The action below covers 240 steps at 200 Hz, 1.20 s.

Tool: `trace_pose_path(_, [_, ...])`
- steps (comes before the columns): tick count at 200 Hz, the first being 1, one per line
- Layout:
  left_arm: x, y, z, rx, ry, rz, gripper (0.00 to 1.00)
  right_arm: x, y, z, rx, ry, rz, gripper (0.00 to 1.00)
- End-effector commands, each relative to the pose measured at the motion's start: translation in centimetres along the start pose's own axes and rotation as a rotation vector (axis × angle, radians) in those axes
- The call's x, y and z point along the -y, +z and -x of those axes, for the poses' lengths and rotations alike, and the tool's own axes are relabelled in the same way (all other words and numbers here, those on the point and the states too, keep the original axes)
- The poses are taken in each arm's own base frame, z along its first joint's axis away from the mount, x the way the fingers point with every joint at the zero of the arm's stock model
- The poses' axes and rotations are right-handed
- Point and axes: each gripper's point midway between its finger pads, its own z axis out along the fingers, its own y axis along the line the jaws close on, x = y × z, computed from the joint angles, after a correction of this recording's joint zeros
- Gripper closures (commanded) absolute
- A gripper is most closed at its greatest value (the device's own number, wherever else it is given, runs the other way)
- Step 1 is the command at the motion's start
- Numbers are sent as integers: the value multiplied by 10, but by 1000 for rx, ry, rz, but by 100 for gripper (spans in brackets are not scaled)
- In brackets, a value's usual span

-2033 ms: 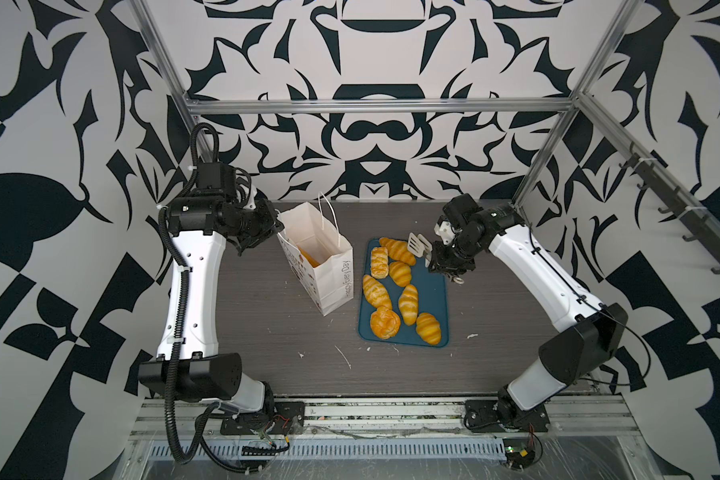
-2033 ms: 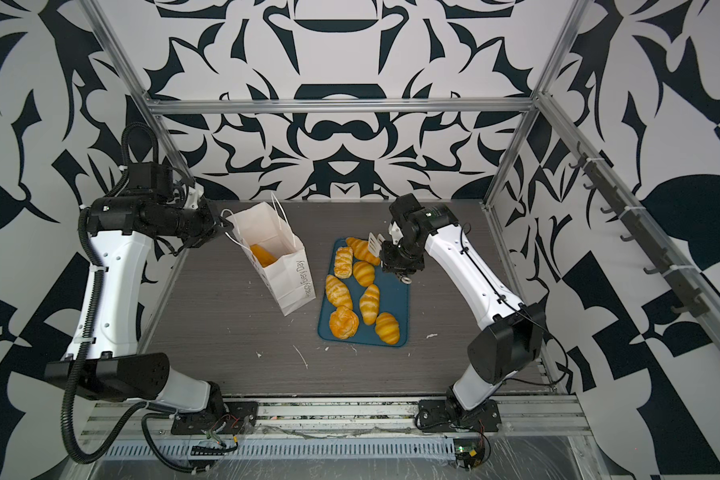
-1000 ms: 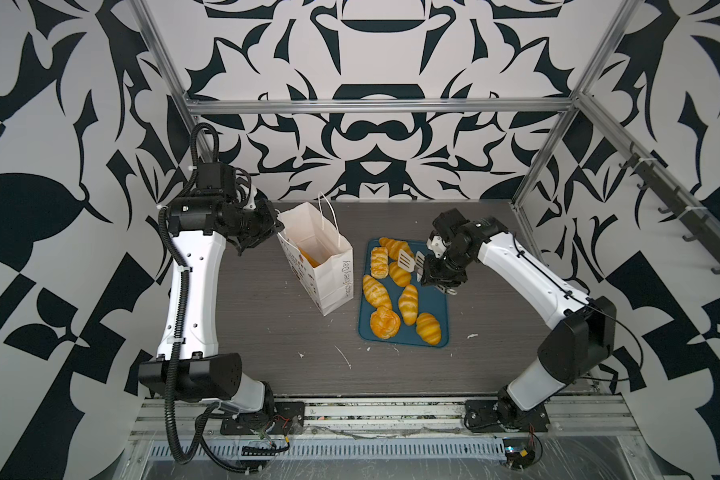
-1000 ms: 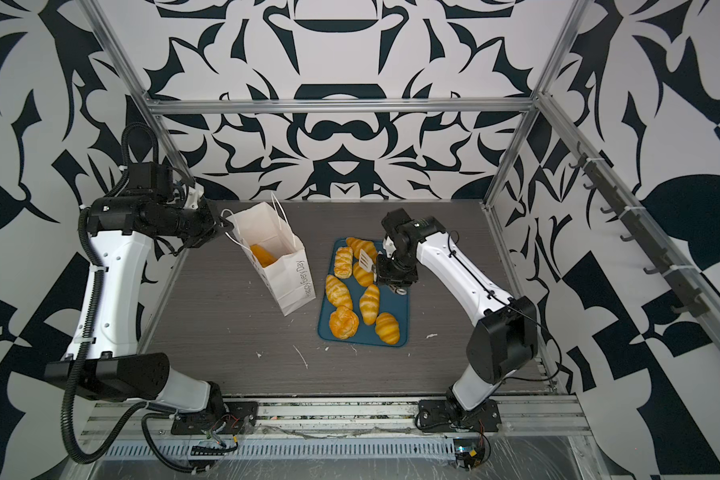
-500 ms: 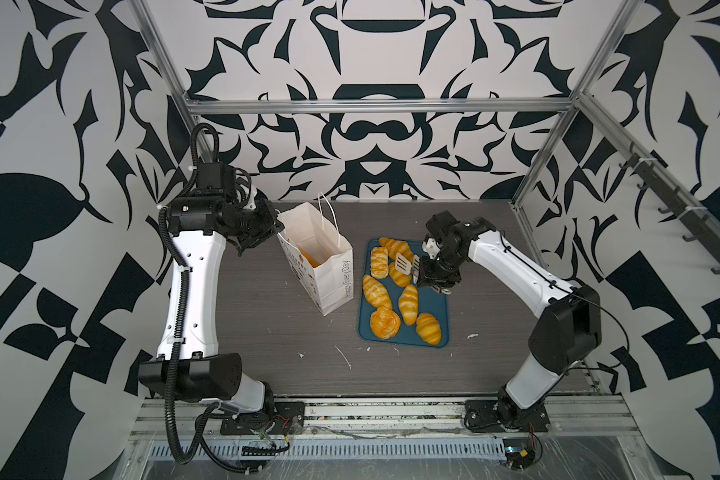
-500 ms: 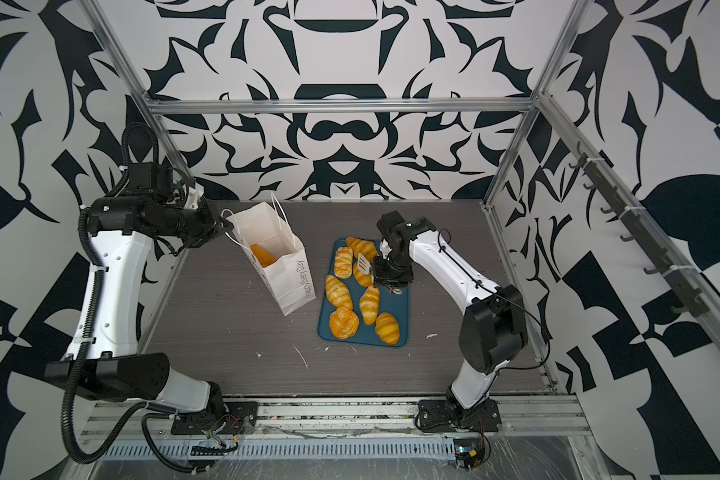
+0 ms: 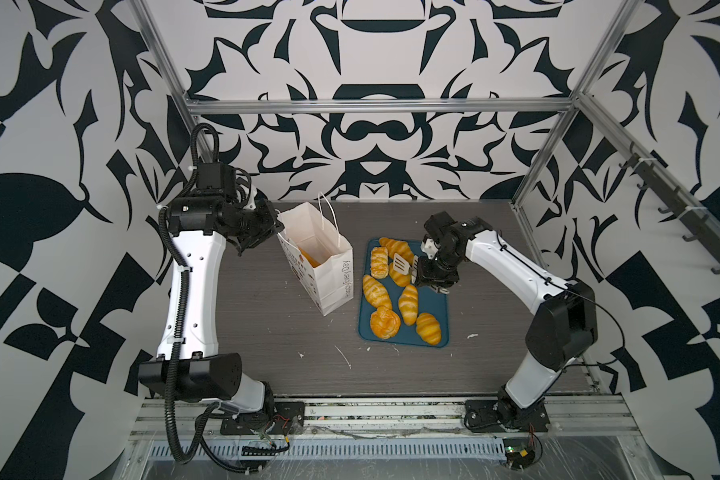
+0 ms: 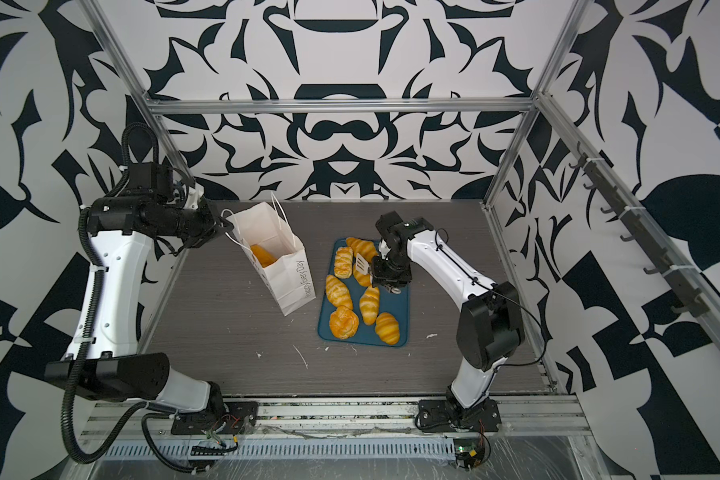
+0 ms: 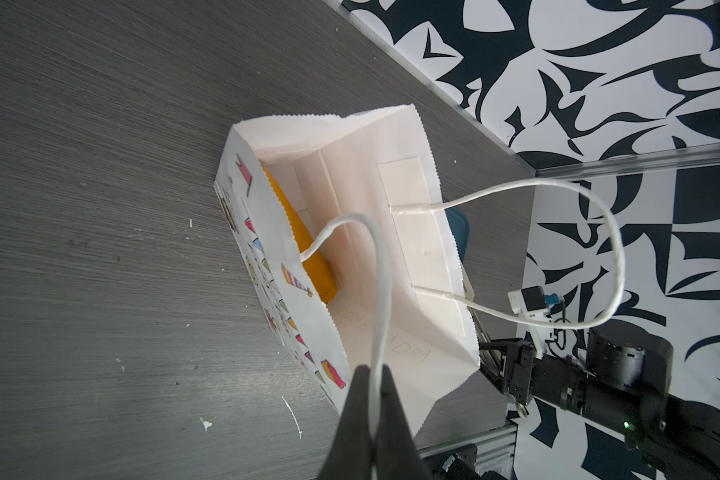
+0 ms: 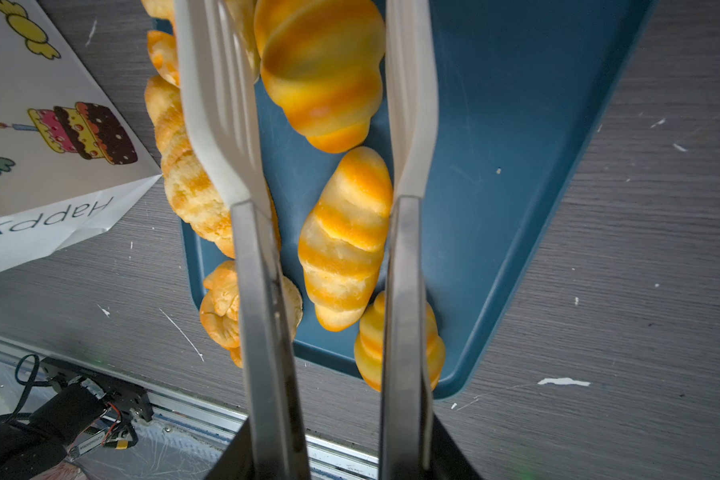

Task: Place the fake bread into the paper bag
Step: 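Lower the tongs and squeeze them on the farthest croissant with the right gripper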

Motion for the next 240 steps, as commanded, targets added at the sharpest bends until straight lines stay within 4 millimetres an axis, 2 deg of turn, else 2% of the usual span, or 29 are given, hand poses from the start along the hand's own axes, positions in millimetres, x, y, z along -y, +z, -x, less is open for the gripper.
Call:
trace_pose_path(1, [-6, -1, -7, -23, -14, 18, 100, -4, -3, 1, 17, -13, 12, 53])
trace_pose_path(132, [-8, -2, -7, -20, -20, 19, 100, -7, 9, 4, -13, -28, 8, 52])
trace_pose_path(153, [-8, -2, -7, -21, -20, 19, 100, -7, 8, 5, -11, -32, 4, 54])
trace_pose_path(202, [-7, -2, -7, -23, -19, 15, 100, -7, 1, 6, 2, -42, 1, 64])
trace_pose_path(240, [-6, -2, -5, -20, -20, 12, 100, -7, -15, 10, 50, -47, -11, 66])
